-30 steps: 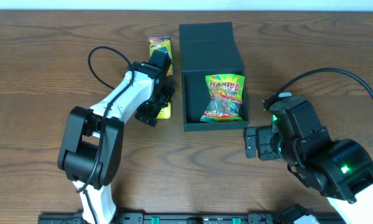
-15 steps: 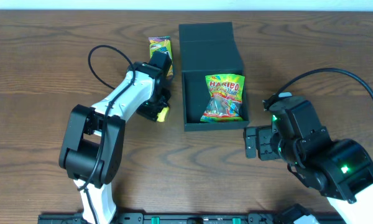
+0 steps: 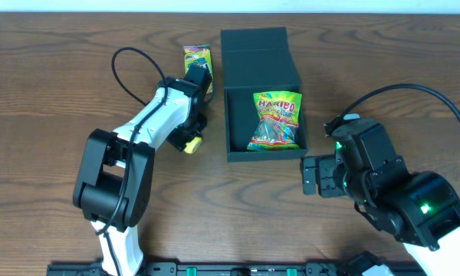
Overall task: Pack container
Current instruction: 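Lower the yellow candy tube into the box beside the Haribo bag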
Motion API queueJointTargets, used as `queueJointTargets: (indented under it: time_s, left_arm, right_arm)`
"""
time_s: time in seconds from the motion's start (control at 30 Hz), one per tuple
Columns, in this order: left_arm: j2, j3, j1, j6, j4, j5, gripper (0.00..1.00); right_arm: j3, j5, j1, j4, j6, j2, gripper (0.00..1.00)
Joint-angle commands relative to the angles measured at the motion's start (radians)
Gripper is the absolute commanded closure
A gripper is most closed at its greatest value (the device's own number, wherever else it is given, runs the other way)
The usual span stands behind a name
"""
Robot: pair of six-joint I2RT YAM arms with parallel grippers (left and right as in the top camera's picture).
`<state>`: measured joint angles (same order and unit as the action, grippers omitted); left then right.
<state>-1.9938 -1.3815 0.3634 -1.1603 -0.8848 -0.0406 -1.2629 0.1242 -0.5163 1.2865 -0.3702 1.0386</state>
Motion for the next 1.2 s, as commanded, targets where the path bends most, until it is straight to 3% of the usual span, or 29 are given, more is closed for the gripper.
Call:
queueJointTargets:
  time_s: [0.0,0.13,0.3,0.53,0.8,1.17]
  left_arm:
    - [-0.011,-0.003,-0.003,0.092,-0.031,-0.061,0.92]
    - [0.011,-0.003,-0.003,0.093,-0.065,-0.072,0.94]
    - [0.078,-0.004,-0.002,0.185,-0.047,-0.097,0.94]
    - [0.209,-0.005,0.055,0.411,0.054,-0.128,0.94]
    - [0.256,-0.005,0.229,0.726,0.251,-0.083,0.95]
    - [0.227,-0.003,0.338,0.735,0.32,-0.048,0.94]
  right_arm:
    - [-0.006,0.006,0.006,0.0,0.012,-0.004,0.01]
    - [-0.006,0.006,0.006,0.0,0.012,-0.004,0.01]
    - [-0.006,0.006,0.006,0.0,0.012,-0.004,0.01]
    - [-0.006,0.006,0.006,0.0,0.012,-0.004,0.01]
    - [-0.006,0.006,0.006,0.0,0.012,-0.004,0.01]
    - [-0.006,0.006,0.006,0.0,0.012,-0.004,0.01]
